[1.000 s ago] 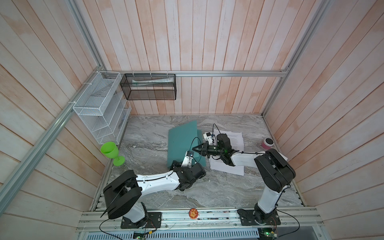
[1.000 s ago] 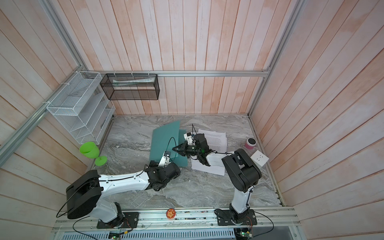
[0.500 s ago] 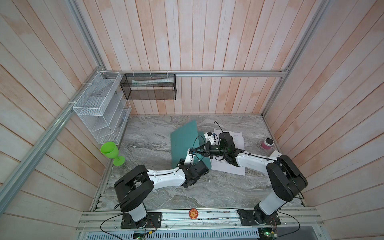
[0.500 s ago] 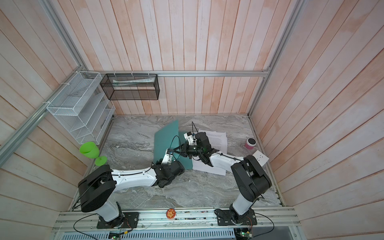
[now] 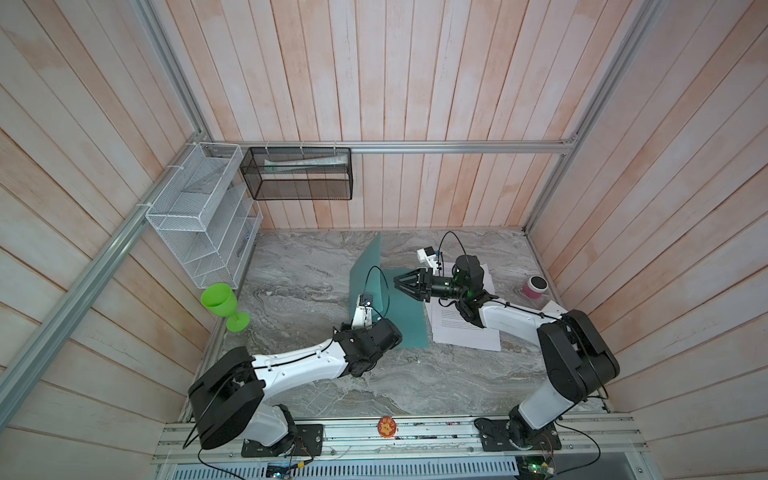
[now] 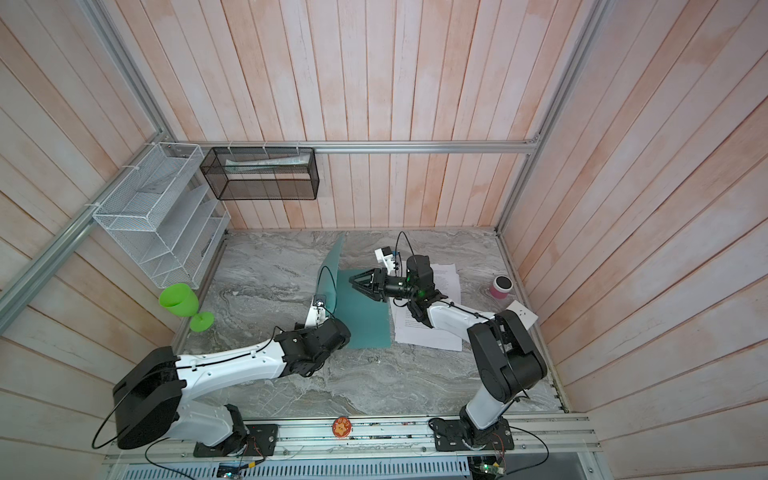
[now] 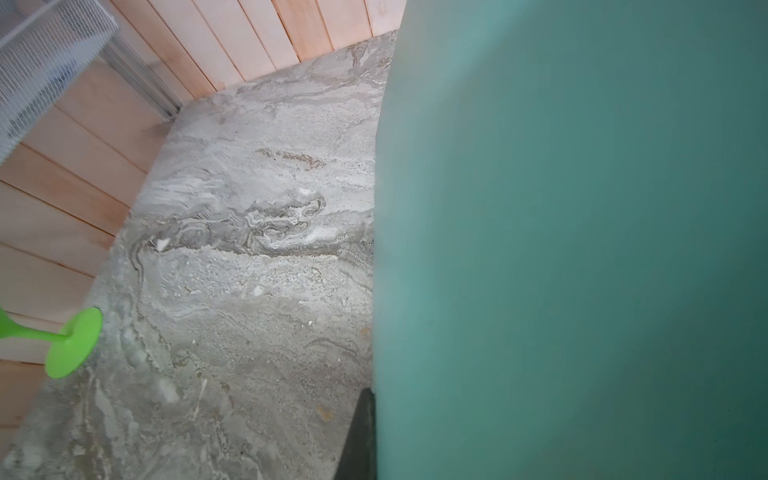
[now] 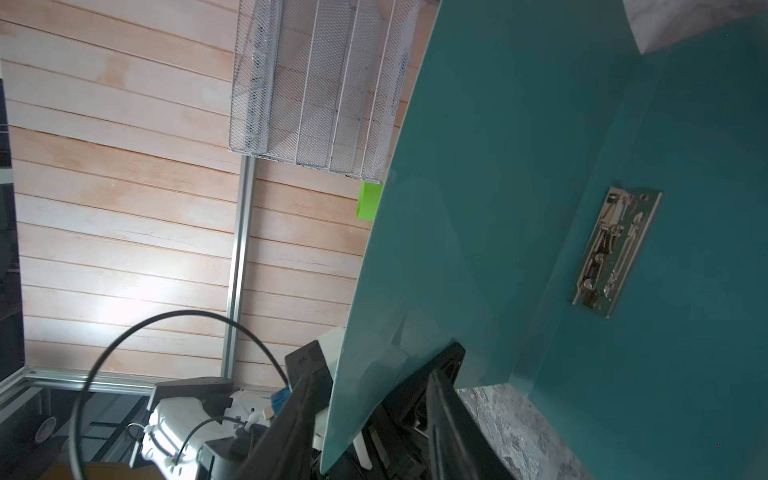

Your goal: Put the files into the folder

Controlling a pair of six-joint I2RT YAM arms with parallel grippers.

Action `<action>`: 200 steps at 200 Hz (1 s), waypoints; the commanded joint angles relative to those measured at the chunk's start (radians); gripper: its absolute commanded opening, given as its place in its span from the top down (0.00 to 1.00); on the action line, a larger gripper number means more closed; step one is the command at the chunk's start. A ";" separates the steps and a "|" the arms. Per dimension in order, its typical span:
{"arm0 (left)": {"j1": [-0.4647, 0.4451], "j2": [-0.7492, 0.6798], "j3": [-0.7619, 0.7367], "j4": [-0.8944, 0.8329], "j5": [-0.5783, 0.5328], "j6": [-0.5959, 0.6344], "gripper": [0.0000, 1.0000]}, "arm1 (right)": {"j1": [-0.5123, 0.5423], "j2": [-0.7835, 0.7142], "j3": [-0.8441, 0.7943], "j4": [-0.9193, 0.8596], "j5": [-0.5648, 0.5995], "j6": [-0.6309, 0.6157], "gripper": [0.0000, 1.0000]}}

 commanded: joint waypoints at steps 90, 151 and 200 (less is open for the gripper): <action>0.346 -0.629 -0.440 0.159 0.513 -0.474 0.44 | -0.027 -0.010 0.047 -0.392 0.172 -0.341 0.65; 0.514 -0.951 -0.373 -0.212 0.595 -0.596 0.28 | -0.013 0.023 0.071 -0.469 0.250 -0.399 0.66; 0.512 -1.044 -0.115 -0.514 0.478 -0.573 0.27 | -0.013 0.033 0.073 -0.474 0.264 -0.426 0.66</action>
